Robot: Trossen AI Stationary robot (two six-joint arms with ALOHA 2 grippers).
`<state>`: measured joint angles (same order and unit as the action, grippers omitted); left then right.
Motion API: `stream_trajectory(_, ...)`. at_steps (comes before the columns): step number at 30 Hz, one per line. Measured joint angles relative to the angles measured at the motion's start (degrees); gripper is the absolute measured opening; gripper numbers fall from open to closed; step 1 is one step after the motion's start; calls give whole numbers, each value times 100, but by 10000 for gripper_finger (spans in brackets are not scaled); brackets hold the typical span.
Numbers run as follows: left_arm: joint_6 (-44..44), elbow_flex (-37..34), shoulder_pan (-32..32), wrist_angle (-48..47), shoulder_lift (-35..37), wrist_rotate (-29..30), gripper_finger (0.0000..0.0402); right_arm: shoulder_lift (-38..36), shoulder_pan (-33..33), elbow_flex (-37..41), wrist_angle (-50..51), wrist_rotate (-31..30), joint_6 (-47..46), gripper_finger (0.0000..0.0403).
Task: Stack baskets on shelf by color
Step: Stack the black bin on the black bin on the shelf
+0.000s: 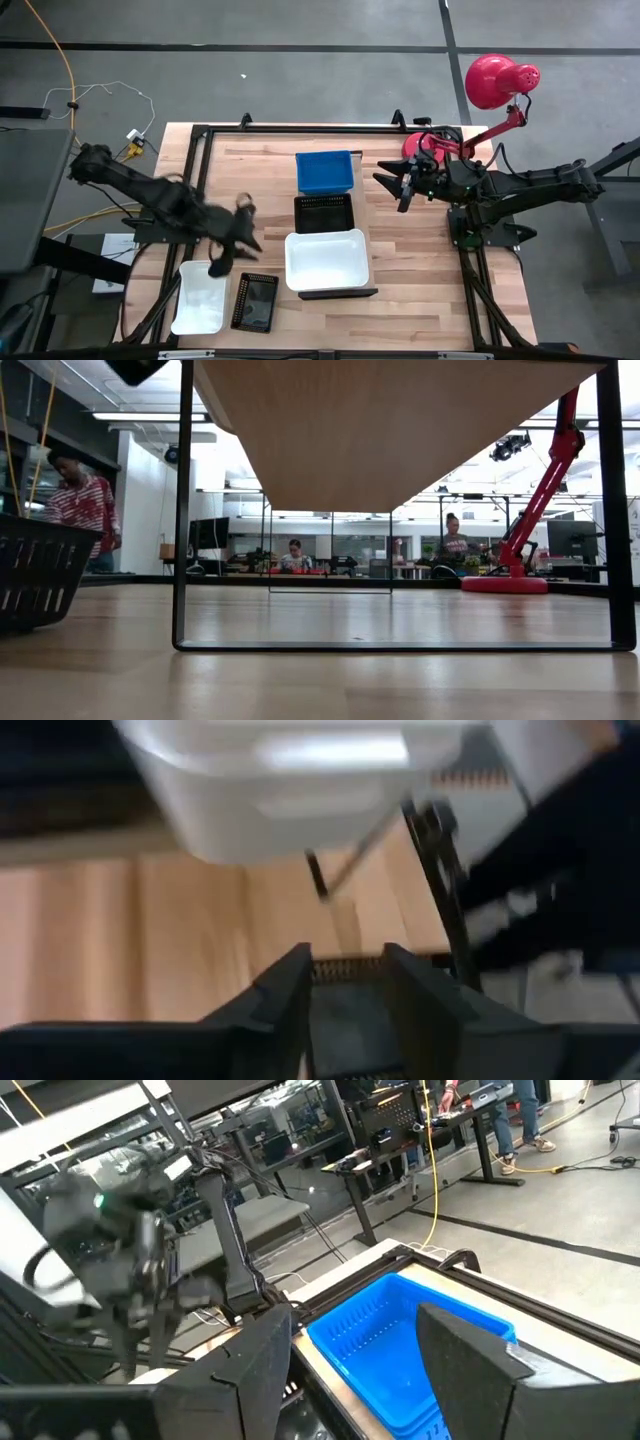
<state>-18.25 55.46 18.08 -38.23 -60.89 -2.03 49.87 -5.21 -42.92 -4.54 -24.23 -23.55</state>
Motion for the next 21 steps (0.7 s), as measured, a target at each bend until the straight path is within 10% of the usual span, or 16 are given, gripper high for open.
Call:
stream_trajectory(9, -3, 0, 682, -377, -1563, 28, 198, -2, 0, 0, 11, 0, 0, 204)
stream_trajectory(21, -95, -594, 834, 25, -2440, 305, 207, -2, -2, 0, 68, 24, 57, 204)
